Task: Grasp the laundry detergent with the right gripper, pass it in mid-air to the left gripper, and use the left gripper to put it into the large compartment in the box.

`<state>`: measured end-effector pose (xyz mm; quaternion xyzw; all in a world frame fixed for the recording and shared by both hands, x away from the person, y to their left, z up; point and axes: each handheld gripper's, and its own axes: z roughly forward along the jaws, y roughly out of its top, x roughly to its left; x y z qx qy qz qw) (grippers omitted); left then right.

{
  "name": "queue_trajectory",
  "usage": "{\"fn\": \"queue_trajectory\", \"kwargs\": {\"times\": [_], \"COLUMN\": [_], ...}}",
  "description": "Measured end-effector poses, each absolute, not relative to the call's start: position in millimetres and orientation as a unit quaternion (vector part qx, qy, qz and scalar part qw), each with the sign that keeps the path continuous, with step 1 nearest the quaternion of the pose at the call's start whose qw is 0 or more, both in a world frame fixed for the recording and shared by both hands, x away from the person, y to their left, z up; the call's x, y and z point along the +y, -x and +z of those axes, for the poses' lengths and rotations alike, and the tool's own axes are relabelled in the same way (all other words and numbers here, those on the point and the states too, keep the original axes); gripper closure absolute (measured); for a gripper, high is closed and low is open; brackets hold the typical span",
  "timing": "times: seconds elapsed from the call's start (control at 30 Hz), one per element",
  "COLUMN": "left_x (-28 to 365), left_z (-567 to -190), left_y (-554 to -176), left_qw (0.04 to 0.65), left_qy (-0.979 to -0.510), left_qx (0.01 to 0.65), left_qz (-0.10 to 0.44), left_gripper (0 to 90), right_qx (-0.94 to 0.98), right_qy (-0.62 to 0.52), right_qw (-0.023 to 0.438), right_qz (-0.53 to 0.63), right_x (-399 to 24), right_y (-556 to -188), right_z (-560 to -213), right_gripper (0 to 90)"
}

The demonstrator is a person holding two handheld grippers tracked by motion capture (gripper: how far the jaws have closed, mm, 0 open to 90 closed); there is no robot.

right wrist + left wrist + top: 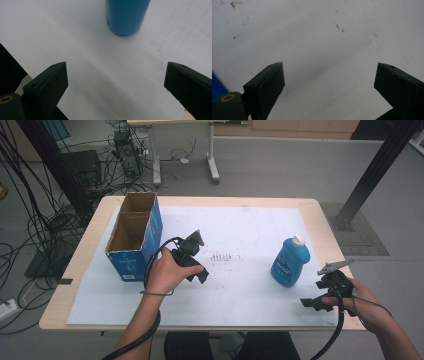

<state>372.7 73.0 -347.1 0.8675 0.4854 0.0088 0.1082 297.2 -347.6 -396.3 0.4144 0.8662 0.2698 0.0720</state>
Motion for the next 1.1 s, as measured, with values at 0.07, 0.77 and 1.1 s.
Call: {"fn": "queue_trajectory", "kwargs": {"times": [0.07, 0.77, 1.1], "left_x": [72.6, 73.3, 74.2], "left_z": [-347.2, -345.8, -346.6], "left_y": [-372.5, -373.0, -371.0], "left_qw": [0.111, 0.111, 0.116], "left_qy": [-0.868, -0.868, -0.867], "left_qx": [0.485, 0.484, 0.485], "left_qz": [0.007, 0.007, 0.001], "left_gripper": [9.8, 9.8, 9.9], "right_qx": [0.865, 0.836, 0.823], "right_qy": [-0.416, -0.427, -0.414], "right_qw": [0.071, 0.114, 0.142], "right_qz": [0.273, 0.325, 0.363], "right_x": [-346.5, -339.2, -338.8], "right_y": [-297.3, -298.7, -300.4], "right_z": [-398.5, -418.9, -428.7], "right_gripper": [4.7, 2.9, 2.8]}}
